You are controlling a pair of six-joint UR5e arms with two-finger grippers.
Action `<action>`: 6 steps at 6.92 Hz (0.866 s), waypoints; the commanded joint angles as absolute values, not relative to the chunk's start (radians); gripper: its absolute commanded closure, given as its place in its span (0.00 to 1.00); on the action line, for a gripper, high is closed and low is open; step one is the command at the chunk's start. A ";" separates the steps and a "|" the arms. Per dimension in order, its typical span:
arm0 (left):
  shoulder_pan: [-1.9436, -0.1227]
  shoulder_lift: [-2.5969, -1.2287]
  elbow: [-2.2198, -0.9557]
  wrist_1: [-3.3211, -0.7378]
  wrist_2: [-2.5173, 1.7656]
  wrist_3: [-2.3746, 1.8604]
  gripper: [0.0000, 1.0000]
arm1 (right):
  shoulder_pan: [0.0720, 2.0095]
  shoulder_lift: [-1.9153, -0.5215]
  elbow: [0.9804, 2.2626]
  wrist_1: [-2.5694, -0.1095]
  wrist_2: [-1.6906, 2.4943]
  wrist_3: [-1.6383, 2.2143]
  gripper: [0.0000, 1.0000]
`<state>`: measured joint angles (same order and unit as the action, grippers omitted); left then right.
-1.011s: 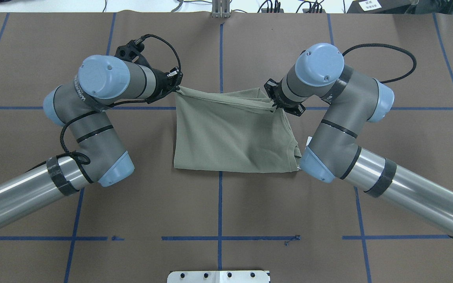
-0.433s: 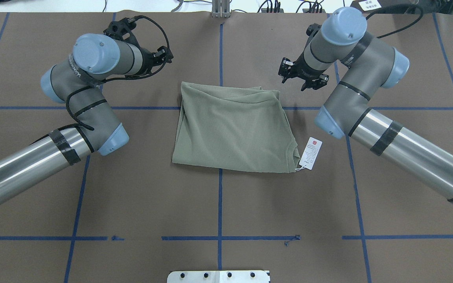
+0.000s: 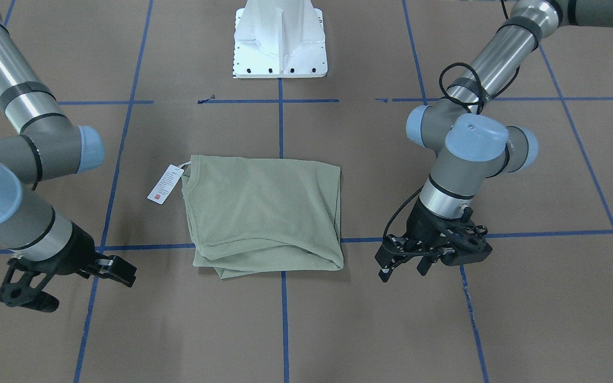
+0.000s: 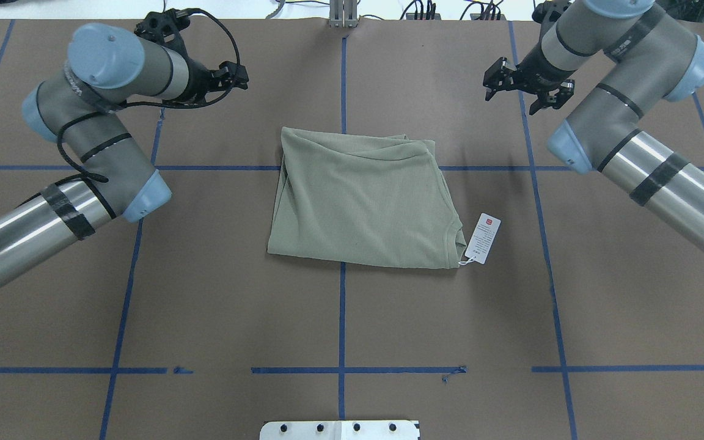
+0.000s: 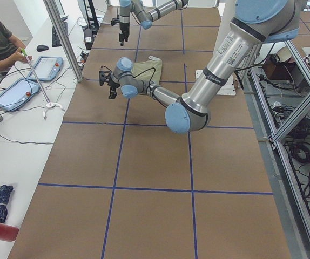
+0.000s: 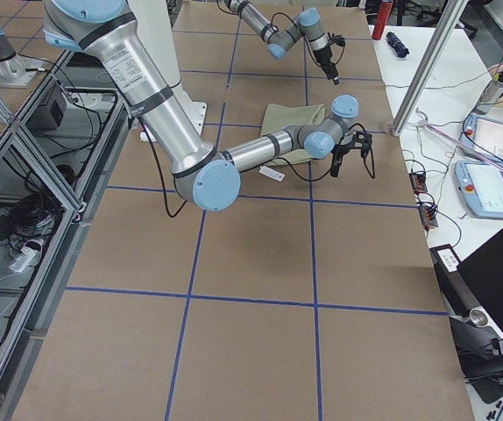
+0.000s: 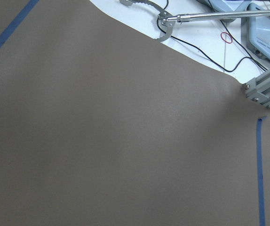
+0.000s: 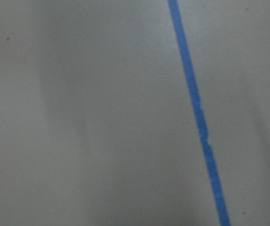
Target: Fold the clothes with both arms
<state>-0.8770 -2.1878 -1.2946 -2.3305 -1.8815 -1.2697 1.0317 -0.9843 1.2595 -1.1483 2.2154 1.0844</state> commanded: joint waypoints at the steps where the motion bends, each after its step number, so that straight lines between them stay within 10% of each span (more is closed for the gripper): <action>1: -1.000 -2.017 -1.415 -2.319 -2.063 -0.930 0.01 | 1.176 -1.090 1.267 -1.163 2.325 0.860 0.00; 6: -1.341 -1.853 -1.424 -2.038 -2.275 -0.169 0.01 | 1.445 -1.221 1.304 -1.489 2.344 0.141 0.00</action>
<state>-1.2579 -1.8677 -1.4227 -2.1527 -2.2393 -0.3345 1.3957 -1.1943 1.2850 -1.4087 2.3434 0.2741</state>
